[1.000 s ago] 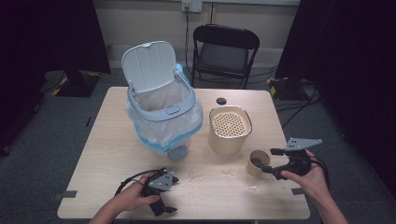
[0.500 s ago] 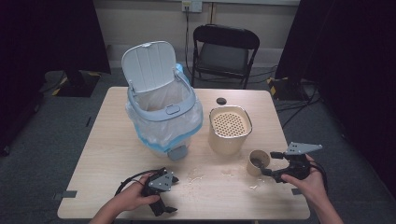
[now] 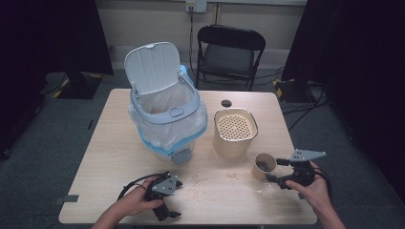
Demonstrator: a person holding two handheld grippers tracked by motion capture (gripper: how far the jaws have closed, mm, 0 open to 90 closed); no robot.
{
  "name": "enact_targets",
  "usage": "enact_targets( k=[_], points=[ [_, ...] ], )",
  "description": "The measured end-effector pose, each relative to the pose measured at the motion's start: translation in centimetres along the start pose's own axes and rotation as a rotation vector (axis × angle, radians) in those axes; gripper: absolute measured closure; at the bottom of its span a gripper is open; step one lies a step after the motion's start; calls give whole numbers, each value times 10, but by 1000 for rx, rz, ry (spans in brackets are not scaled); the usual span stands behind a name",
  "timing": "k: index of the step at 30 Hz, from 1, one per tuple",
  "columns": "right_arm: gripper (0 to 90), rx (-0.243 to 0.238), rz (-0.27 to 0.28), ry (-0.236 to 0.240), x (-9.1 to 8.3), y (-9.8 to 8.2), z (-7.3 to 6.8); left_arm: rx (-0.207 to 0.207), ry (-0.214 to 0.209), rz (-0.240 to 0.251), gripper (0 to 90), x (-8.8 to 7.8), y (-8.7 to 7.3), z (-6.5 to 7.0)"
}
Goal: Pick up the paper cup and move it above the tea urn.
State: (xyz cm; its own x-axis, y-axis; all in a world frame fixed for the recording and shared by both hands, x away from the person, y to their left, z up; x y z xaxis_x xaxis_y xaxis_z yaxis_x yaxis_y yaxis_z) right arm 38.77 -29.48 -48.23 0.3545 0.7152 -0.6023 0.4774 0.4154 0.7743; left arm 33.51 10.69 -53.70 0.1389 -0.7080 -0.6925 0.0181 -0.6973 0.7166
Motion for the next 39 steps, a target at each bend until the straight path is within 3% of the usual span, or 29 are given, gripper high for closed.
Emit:
enact_targets(
  k=[10,14,39],
  points=[
    [146,-20,21,-14,13,-9,4,0,0,0,0,0,0,0],
    [146,-5,40,1,18,-10,6,0,0,0,0,0,0,0],
    [205,-41,120,-10,37,-1,4,0,1,-1,0,0,0,0]
  ],
)
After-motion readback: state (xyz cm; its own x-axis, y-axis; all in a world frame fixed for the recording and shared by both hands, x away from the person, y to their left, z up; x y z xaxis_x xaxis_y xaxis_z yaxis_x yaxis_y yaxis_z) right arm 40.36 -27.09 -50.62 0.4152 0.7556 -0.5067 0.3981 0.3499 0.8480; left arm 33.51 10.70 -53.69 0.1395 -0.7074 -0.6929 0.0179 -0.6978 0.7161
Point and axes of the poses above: each handheld gripper's, and its own axes: x roughly forward along the jaws, y roughly out of its top, z roughly to its right, the point moved 5 cm from there along x, roughly forward along the jaws, and after that the axes turned 8 degrees about y, right-handed, at the moved point
